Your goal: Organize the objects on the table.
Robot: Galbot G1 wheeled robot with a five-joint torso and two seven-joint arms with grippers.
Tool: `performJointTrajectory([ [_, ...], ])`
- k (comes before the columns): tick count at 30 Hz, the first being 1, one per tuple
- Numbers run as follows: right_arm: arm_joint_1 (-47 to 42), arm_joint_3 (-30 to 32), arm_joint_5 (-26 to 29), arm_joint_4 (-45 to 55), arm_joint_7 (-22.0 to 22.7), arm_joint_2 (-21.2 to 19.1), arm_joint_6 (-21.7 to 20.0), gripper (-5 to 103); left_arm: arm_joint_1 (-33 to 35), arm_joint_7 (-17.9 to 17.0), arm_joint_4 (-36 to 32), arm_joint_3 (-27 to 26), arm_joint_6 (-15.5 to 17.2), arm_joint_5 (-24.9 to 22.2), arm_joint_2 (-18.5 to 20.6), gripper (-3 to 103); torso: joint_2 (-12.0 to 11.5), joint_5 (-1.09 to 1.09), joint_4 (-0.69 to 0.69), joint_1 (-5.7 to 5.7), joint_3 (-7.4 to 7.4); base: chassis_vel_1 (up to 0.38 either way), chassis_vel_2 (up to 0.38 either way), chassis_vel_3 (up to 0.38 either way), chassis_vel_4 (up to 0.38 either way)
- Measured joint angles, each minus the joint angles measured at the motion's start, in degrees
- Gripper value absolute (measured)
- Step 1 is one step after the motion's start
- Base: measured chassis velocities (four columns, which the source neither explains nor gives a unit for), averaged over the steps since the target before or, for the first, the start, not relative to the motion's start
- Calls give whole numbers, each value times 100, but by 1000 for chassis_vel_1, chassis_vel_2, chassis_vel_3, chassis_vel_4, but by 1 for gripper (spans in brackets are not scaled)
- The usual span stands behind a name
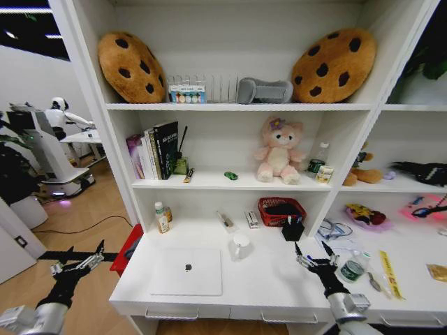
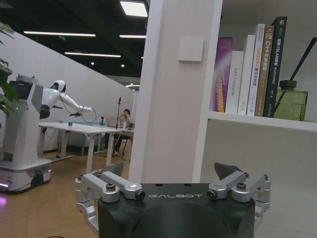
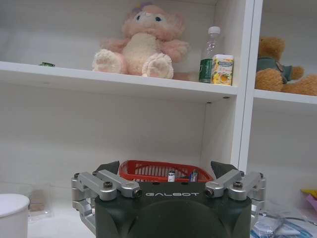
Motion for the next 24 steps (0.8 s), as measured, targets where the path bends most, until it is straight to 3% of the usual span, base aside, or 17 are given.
performJointTrajectory([
  [8, -475, 184, 0, 72, 28, 338, 134, 100, 0, 0, 0, 0, 0, 0, 0, 100, 0, 0, -1, 0, 0, 0, 0, 0, 0],
  [24, -365, 108, -8, -77, 81, 231, 86, 100, 0, 0, 0, 0, 0, 0, 0, 100, 0, 0, -1, 1, 0, -13, -9, 12, 14],
])
